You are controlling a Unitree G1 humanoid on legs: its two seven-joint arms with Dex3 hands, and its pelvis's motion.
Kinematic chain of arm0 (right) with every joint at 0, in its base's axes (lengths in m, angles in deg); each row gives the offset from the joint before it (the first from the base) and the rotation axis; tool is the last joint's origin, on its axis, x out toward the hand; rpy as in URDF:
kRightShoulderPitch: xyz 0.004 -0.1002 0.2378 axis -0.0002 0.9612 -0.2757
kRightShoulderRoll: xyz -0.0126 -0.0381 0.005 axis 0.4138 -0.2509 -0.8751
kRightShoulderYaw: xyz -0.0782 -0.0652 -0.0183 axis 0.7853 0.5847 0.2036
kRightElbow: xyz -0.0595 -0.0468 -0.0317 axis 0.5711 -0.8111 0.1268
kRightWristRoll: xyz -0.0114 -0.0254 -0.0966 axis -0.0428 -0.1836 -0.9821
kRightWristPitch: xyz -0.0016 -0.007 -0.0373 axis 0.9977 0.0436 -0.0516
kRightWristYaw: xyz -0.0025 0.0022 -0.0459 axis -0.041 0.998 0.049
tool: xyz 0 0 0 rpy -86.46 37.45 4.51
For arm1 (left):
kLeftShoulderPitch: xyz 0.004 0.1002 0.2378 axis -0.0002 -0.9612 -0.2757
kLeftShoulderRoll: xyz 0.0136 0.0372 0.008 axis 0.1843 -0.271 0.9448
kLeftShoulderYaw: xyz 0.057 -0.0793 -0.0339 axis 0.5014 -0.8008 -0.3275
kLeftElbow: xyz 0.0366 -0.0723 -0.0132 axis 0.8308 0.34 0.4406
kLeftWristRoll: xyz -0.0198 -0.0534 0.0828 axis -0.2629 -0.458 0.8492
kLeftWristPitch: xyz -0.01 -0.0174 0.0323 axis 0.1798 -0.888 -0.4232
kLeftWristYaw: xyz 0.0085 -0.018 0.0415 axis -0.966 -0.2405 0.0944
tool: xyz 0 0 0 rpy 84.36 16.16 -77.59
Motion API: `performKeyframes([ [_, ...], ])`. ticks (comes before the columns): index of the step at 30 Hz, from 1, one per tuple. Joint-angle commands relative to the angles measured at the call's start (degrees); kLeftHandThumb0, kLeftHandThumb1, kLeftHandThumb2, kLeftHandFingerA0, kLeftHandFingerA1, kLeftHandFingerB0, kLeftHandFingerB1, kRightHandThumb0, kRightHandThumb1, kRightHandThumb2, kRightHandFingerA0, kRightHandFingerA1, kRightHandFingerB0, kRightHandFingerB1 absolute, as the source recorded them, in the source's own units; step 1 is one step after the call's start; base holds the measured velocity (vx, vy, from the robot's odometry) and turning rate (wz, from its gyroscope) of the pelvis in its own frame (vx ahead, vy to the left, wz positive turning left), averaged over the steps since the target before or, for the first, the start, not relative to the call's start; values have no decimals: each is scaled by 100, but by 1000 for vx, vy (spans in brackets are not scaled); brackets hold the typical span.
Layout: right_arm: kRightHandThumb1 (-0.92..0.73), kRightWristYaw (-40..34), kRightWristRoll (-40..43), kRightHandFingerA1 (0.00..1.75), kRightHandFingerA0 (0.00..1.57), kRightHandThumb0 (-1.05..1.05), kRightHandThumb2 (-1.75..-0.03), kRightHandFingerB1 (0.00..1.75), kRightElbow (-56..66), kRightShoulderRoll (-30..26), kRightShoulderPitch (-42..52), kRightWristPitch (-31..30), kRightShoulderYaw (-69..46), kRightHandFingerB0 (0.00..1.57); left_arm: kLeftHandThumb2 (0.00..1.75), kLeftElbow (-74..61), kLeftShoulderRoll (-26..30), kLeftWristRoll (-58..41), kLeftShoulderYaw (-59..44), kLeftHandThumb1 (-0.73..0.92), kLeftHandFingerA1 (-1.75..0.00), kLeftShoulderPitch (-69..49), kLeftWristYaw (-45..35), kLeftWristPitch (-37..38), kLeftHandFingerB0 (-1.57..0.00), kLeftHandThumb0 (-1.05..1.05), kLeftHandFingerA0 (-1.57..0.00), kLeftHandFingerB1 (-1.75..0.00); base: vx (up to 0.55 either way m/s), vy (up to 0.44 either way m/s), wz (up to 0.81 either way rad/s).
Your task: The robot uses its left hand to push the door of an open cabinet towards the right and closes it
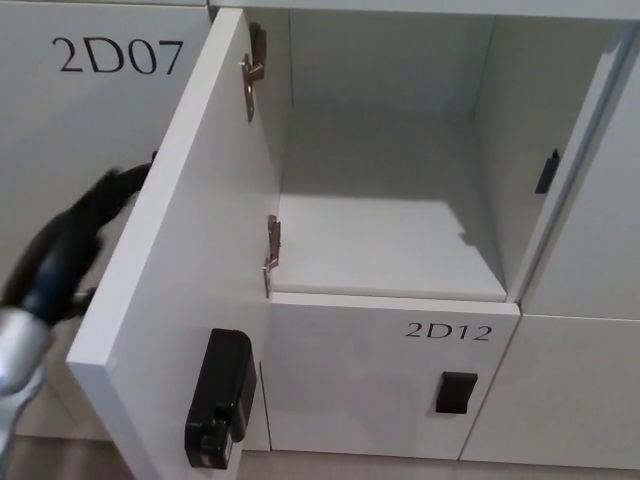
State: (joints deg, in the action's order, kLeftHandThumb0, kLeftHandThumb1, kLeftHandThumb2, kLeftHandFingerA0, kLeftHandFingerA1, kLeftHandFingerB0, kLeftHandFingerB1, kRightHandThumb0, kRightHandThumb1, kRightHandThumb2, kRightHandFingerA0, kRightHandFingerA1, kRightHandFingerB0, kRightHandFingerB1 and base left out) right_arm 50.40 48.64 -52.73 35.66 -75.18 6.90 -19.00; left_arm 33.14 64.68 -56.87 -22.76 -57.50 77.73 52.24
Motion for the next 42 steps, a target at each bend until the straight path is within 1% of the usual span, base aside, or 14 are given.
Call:
performKeyframes([
  [1,-92,-111,52,38,32,-62,-68,32,-60,-2,-107,123,-89,23,109,-761,-423,833,810,52,-47,484,-327,-946,0,-35,0,-47,0,0,0],
  [7,-92,-66,37,38,32,-65,-68,32,-66,-37,-152,67,-99,23,110,-1527,-736,1502,1698,54,-49,593,-514,-1398,0,-35,0,-47,11,3,8],
  [9,-92,-75,38,38,32,-65,-68,32,-57,-72,-164,88,-108,23,108,-1691,-818,1570,1856,73,-44,648,-582,-1507,-2,-72,-9,-38,0,0,0],
  [10,-92,-99,37,38,33,-65,-67,32,-50,-84,-197,92,-115,23,71,-1861,-982,1718,2109,92,-29,802,-645,-1589,-12,-75,-16,-26,0,0,0],
  [12,-92,-100,20,38,31,-66,-68,32,-48,-75,-252,42,-102,23,110,-2018,-1211,1933,2416,53,-47,1020,-682,-1723,0,-35,0,-46,0,0,0],
  [14,-92,-111,5,38,31,-66,-68,32,-49,-70,-272,21,-89,23,68,-2050,-1366,2072,2616,91,-31,1148,-621,-1723,-19,-73,-23,-27,0,0,0],
  [16,-91,-135,31,38,31,-62,-67,32,-35,-25,-329,51,-111,24,110,-2041,-1871,2364,3134,77,-45,1653,-689,-1641,-2,-78,-12,-36,0,0,0],
  [20,-92,-140,62,37,30,-63,-68,31,-19,28,-424,35,-134,23,71,-2021,-2355,2525,3518,92,-24,2178,-790,-1687,-9,-76,-13,-22,0,0,0],
  [25,-91,-139,6,36,29,-61,-66,31,-9,36,-498,127,-90,21,75,-2065,-2881,2746,3865,92,-25,2712,-829,-1818,-8,-79,-9,-23,0,0,0],
  [26,-90,-80,-19,33,24,-61,-67,29,-8,-4,-483,137,-62,17,74,-2188,-2867,2729,3910,92,-26,2656,-862,-1829,-8,-76,-9,-24,0,0,0],
  [27,-62,-44,-16,47,0,-33,-114,47,-14,-33,-468,139,-65,0,111,-2317,-2776,2690,3930,75,-36,2519,-912,-1826,-3,-72,-4,-30,0,0,0],
  [28,-62,-33,-6,47,0,-33,-114,47,-19,-43,-462,139,-73,0,111,-2379,-2712,2667,3934,75,-36,2435,-940,-1823,-3,-72,-4,-30,0,0,0],
  [29,-89,-12,-5,36,38,-53,-66,32,-18,-70,-427,263,-75,30,111,-2496,-2508,2629,3931,75,-36,2231,-1002,-1799,-3,-71,-4,-29,0,0,0],
  [42,-92,-76,-54,37,28,-63,-69,31,-49,-65,-250,96,-17,22,111,-2224,-443,1865,2801,53,-48,-245,-957,-1560,0,-35,0,-48,0,0,0],
])
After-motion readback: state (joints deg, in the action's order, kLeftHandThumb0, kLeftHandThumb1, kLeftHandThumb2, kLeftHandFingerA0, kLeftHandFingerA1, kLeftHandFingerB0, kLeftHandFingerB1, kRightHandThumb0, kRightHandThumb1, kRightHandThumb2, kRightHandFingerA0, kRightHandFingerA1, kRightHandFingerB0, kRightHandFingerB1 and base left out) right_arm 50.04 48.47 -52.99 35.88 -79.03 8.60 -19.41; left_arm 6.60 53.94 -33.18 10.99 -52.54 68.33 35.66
